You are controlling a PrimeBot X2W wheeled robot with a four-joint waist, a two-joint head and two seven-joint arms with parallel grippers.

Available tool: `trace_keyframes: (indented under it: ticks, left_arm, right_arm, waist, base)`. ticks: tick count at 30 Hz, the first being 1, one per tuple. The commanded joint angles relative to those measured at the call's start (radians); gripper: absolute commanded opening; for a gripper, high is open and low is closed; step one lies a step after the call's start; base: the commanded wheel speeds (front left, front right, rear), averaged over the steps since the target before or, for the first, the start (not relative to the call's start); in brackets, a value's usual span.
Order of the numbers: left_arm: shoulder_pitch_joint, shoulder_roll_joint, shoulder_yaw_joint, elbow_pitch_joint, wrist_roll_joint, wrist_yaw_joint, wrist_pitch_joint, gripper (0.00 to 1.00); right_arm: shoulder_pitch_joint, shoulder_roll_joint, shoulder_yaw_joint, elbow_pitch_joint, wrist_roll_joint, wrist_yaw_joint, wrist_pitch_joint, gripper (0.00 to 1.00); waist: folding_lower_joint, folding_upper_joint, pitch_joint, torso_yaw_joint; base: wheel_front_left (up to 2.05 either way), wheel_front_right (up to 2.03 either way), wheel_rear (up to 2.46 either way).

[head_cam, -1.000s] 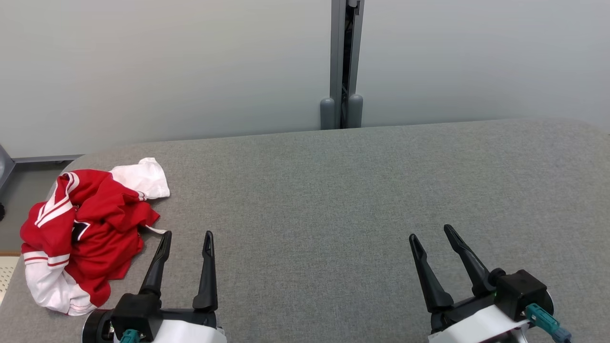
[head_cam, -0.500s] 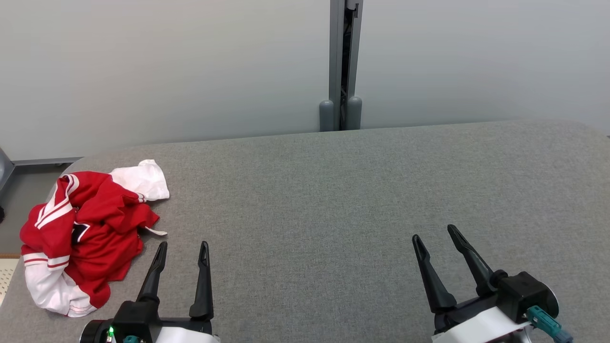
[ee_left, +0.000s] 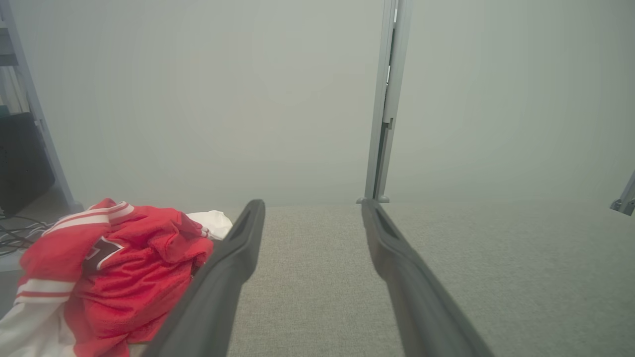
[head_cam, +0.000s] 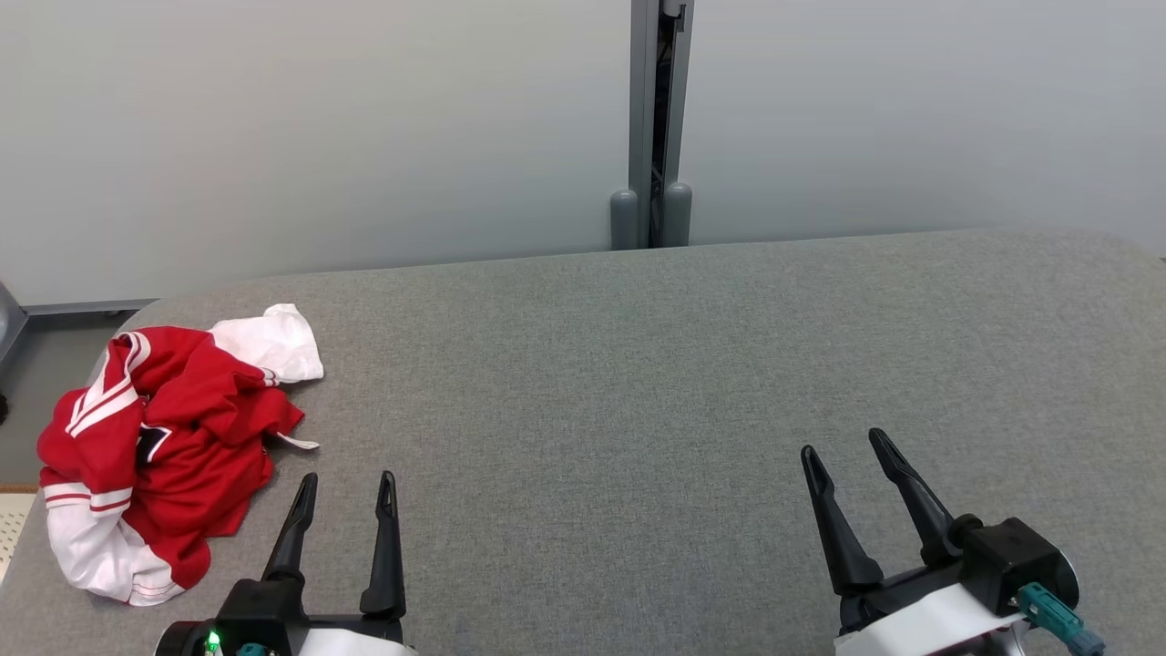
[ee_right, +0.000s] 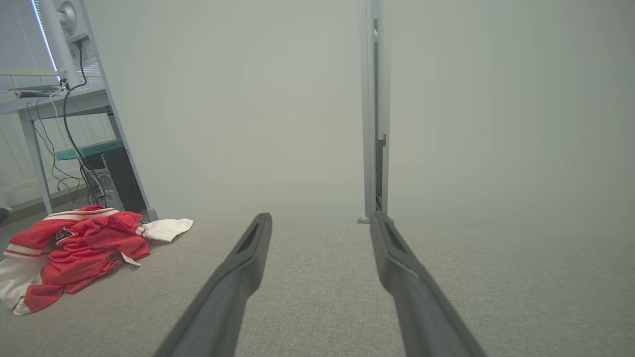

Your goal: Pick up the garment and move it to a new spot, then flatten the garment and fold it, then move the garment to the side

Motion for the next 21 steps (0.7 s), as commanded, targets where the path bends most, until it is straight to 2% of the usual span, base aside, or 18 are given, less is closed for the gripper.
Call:
trace_keyframes:
  ticks: [1,14,21]
  left_arm:
    - [-0.003,0.004,0.005,0.005,-0.001,-0.003,-0.004,1.0]
    - [-0.003,0.004,0.007,0.012,0.011,0.007,-0.004,1.0]
    - [-0.001,0.004,0.003,0.014,0.016,0.014,-0.004,1.0]
  right_arm:
    - [0.009,-0.008,-0.002,0.004,0.0,0.002,-0.008,1.0]
    - [0.014,-0.008,0.011,0.005,-0.004,0.002,-0.008,1.0]
    - [0.019,-0.008,0.014,-0.003,-0.01,0.002,-0.008,1.0]
  waist:
    - [0.0,0.0,0.001,0.0]
    - [0.0,0.0,0.0,0.005]
    - [0.0,0.0,-0.002,0.049]
  base:
    - [0.0,0.0,0.0]
    - [0.0,0.0,0.0]
    - [0.0,0.0,0.0]
